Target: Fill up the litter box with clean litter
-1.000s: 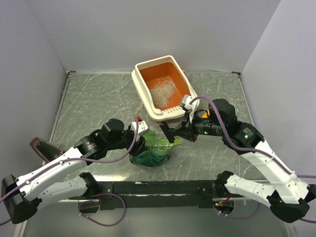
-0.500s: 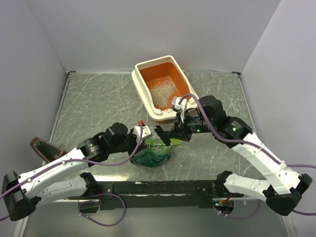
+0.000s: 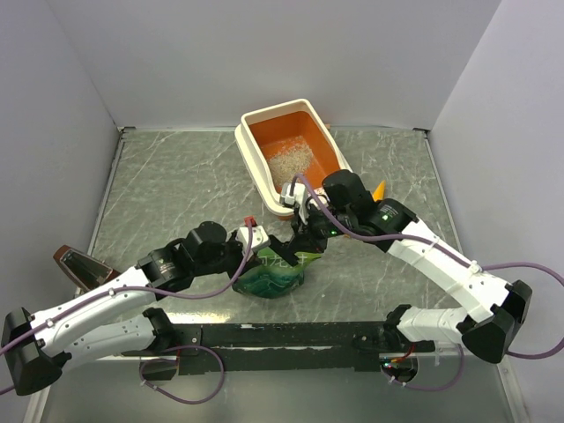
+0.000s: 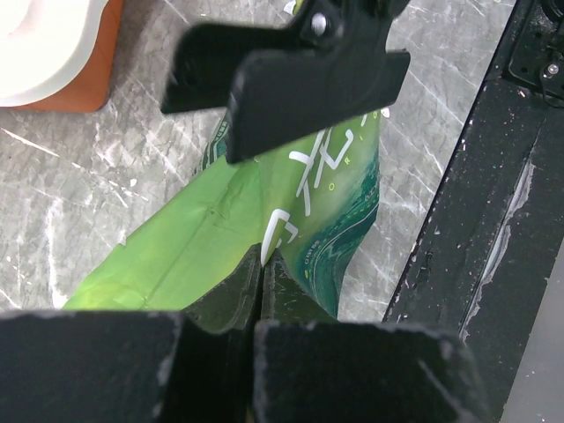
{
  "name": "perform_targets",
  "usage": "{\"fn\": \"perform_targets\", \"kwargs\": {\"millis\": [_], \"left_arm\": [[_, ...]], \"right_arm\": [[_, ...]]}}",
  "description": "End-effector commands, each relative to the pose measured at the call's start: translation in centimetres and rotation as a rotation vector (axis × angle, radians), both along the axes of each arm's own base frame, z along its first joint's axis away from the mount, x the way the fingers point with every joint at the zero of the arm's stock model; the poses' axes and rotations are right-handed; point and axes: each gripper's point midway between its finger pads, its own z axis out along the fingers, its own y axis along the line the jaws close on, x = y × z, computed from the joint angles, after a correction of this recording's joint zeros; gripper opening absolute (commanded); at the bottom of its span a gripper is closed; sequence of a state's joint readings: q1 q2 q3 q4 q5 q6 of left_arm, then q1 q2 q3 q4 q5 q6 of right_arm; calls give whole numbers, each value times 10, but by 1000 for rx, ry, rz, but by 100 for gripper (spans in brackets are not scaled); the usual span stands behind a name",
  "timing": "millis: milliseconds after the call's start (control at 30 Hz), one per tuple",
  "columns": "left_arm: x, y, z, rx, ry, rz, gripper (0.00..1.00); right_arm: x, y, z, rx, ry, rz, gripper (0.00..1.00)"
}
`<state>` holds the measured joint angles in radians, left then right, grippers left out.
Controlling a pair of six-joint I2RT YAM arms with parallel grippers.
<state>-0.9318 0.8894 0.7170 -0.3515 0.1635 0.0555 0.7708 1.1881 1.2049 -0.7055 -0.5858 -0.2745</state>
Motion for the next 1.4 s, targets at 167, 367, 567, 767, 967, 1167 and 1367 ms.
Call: {"fn": "perform_targets", "kwargs": {"millis": [167, 367, 567, 767, 967, 1167, 1367], "left_arm": [[0, -2, 10, -44, -13, 15, 1], [-2, -1, 14, -57, -18, 10, 1], [-4, -2, 14, -59, -17, 3, 1], [-5, -3, 13, -56, -13, -1, 1], [-5, -3, 12, -51, -9, -1, 1], [-5, -4, 11, -50, -6, -3, 1], [-6, -5, 11, -50, -3, -9, 1]], "right_arm": [[9, 12, 19, 10, -144, 69, 0], [8, 14, 34, 37, -197, 89, 0], [6, 14, 40, 44, -233, 112, 0], [5, 15, 39, 49, -261, 143, 0], [6, 18, 42, 63, -296, 167, 0], [6, 19, 45, 65, -308, 180, 0], [5, 19, 47, 62, -315, 180, 0]]}}
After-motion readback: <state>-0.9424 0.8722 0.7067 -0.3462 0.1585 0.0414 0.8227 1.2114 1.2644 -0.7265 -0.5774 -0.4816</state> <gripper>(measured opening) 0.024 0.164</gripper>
